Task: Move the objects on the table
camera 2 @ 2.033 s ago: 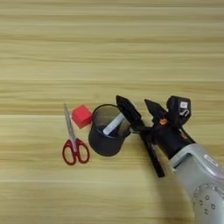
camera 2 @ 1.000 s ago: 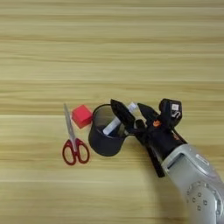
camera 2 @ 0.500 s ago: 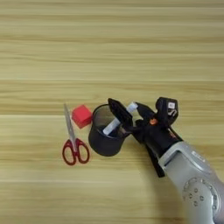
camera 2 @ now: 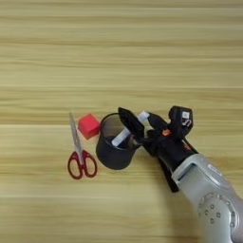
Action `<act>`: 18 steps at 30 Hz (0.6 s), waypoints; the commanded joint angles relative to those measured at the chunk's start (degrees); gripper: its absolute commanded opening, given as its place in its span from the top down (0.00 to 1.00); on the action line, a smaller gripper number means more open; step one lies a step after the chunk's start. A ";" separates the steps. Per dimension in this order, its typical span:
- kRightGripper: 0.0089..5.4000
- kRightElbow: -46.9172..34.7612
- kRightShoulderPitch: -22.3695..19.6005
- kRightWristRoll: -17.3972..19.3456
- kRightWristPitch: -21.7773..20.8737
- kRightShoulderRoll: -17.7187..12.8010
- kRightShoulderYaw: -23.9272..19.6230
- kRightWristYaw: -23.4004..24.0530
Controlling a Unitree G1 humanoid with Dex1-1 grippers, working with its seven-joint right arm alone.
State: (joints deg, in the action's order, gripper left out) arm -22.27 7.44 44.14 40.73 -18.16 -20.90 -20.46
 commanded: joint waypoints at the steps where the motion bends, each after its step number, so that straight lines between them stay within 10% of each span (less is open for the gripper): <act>1: 0.16 -1.44 -2.49 -0.12 -1.98 -1.31 -0.83 0.22; 18: 0.53 -2.19 -2.48 1.58 -1.14 -1.39 -1.34 0.88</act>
State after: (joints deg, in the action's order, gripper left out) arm -22.16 7.44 45.46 41.06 -18.14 -21.19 -20.15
